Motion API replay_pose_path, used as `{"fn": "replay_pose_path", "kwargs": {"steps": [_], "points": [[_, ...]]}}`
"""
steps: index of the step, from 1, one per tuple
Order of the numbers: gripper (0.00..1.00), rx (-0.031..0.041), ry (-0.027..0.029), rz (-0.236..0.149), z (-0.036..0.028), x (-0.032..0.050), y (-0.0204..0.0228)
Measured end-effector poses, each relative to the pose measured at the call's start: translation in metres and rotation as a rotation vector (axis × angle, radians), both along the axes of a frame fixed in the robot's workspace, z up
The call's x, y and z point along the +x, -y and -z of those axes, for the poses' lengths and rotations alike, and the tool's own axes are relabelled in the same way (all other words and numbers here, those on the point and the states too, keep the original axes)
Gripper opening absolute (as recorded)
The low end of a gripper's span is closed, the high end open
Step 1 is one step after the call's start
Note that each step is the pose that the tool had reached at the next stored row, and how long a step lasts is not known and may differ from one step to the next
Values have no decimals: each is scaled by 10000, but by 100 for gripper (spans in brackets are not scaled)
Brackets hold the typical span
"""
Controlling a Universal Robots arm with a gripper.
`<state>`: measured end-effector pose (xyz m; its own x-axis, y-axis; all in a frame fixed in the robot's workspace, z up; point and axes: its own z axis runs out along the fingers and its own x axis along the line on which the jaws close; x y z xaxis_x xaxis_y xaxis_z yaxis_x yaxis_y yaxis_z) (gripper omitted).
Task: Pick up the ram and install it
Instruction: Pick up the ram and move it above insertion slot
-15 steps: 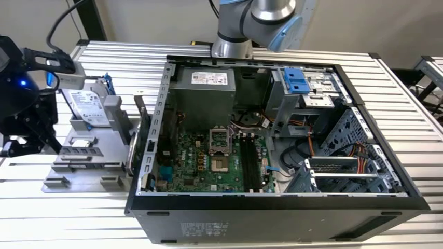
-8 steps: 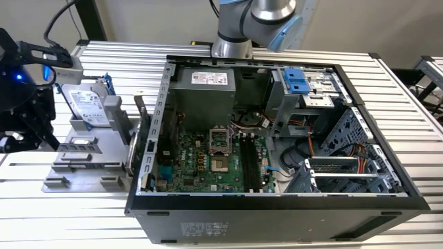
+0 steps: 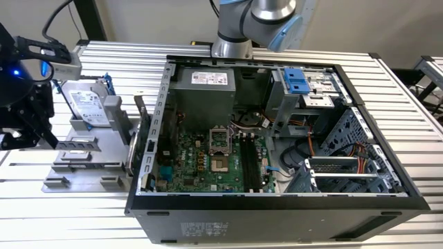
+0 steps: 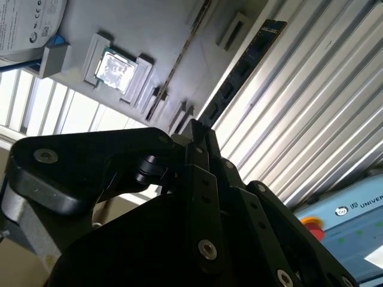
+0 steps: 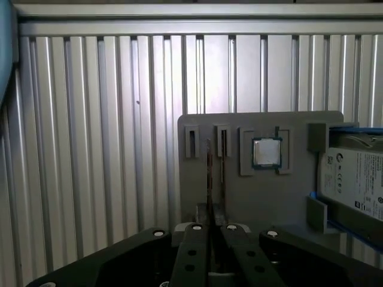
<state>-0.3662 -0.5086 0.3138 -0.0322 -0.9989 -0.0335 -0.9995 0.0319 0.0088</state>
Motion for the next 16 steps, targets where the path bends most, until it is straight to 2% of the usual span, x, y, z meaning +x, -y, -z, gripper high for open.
{"fn": "replay_pose_path", "kwargs": {"steps": [12,16], "points": [[0,-1,-1,0,-113,0,-5],[0,-1,0,0,-173,0,-7]]}}
